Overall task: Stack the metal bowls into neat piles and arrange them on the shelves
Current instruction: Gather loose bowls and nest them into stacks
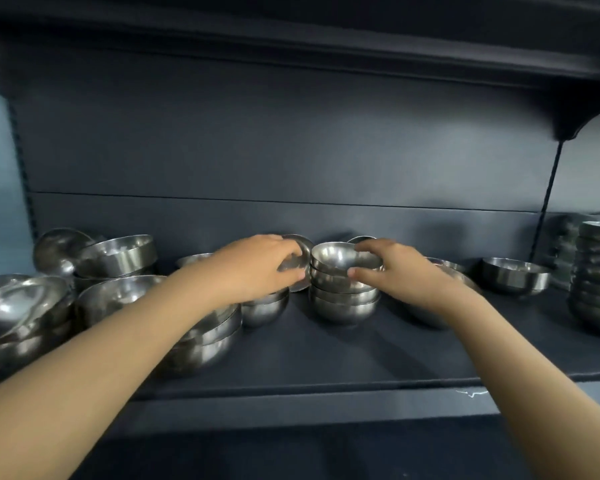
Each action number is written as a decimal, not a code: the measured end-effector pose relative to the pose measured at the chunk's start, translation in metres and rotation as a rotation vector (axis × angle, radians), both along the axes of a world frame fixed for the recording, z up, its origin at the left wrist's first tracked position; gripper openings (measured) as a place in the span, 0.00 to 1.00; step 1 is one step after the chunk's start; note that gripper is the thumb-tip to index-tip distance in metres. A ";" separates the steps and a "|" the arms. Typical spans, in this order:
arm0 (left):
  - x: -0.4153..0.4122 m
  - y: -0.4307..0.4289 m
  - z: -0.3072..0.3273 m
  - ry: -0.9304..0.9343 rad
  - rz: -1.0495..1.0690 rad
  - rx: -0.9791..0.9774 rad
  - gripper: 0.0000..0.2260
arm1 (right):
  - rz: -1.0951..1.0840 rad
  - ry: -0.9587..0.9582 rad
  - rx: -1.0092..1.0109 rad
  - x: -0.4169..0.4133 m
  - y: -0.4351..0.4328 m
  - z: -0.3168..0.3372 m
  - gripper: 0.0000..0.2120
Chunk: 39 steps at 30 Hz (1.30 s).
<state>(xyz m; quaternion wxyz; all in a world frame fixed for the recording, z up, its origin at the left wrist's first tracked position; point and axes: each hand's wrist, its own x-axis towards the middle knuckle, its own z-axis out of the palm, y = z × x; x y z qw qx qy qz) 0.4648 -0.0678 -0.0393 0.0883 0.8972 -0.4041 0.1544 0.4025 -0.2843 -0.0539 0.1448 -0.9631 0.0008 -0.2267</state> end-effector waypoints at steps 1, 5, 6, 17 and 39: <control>-0.008 0.007 -0.002 -0.026 0.031 -0.023 0.17 | 0.021 -0.012 -0.022 -0.003 0.006 0.000 0.24; -0.033 0.039 -0.013 -0.082 0.140 -0.078 0.15 | 0.126 -0.032 -0.078 -0.012 0.036 -0.005 0.21; -0.039 0.047 -0.016 -0.086 0.165 -0.084 0.15 | 0.159 -0.041 -0.094 -0.011 0.044 -0.007 0.22; -0.049 0.149 -0.042 -0.129 0.368 -0.048 0.17 | 0.376 -0.030 -0.083 0.011 0.137 -0.033 0.23; 0.010 0.163 -0.113 0.391 0.084 -0.415 0.34 | 0.160 0.025 0.262 0.019 0.190 -0.074 0.51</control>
